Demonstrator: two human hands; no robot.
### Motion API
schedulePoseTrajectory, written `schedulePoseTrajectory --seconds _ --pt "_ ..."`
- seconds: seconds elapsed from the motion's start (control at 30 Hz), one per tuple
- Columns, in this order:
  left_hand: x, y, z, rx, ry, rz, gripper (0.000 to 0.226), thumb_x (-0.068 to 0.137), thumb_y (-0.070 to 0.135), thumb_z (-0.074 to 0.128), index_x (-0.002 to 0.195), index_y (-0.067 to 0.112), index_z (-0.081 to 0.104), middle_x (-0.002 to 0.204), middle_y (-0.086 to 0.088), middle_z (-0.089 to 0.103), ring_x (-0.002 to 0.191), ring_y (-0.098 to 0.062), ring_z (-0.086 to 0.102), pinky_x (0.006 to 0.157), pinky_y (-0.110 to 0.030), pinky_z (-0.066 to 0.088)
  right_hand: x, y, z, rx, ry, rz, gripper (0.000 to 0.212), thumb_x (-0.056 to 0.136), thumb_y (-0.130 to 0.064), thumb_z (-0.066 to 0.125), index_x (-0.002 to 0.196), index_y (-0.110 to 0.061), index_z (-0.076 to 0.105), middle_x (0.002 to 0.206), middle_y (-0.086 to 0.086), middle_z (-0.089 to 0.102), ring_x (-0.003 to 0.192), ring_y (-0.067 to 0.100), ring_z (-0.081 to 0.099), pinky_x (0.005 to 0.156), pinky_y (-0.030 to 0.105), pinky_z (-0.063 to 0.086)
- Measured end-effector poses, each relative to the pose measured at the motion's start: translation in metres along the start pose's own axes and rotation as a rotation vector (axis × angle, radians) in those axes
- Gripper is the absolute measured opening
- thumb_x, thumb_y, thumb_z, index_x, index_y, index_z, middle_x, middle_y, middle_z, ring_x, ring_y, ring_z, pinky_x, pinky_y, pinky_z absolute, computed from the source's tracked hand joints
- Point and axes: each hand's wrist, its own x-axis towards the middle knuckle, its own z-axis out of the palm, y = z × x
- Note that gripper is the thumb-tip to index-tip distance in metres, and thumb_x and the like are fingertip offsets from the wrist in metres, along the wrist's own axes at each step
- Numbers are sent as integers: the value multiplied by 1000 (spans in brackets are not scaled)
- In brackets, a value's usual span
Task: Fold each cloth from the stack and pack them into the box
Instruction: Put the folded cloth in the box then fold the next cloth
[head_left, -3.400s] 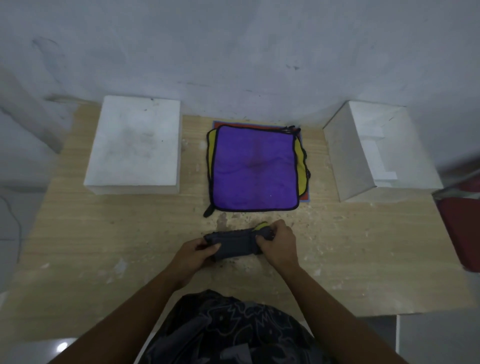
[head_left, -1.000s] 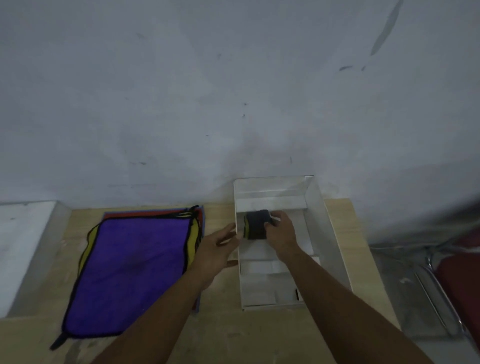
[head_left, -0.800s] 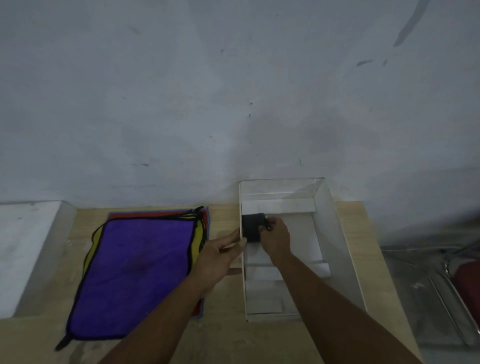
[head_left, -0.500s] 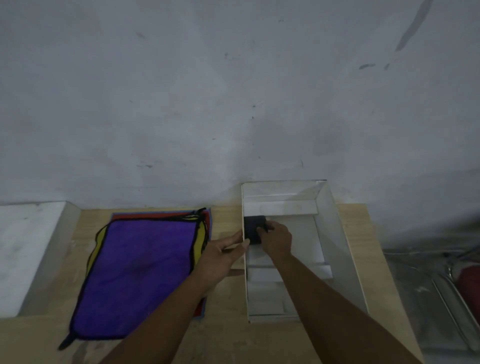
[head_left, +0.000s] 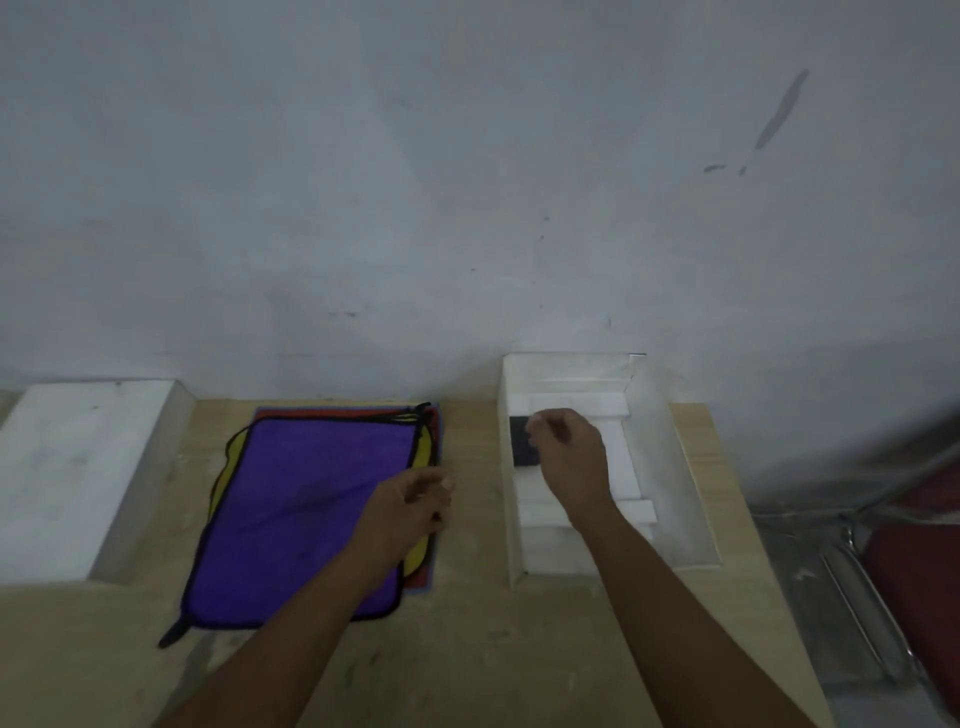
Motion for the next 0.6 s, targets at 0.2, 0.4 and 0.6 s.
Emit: schedulePoseTrajectory --seconds 0.2,0.4,0.6 --pt "-33 -32 -78 72 143 20 10 91 18 61 95 11 68 90 -5 67 85 -19 61 69 -34 56 -80 -26 61 39 -83 -92 8 86 -27 64 81 -21 66 74 -3 69 68 7 63 63 16 48" --pt "-51 -92 -162 119 342 -97 10 86 11 66 93 3 66 94 -16 66 71 -24 60 70 -40 53 -133 4 132 -95 -207 71 26 91 -36 57 74 -18 63 69 -4 65 65 7 60 59 17 43" --pt "-51 -142 -225 247 416 -175 27 82 14 72 102 -3 68 106 -20 68 92 -30 64 86 -35 51 -156 50 177 -291 -222 337 30 85 -25 63 109 -8 60 110 10 64 105 26 59 76 23 38"
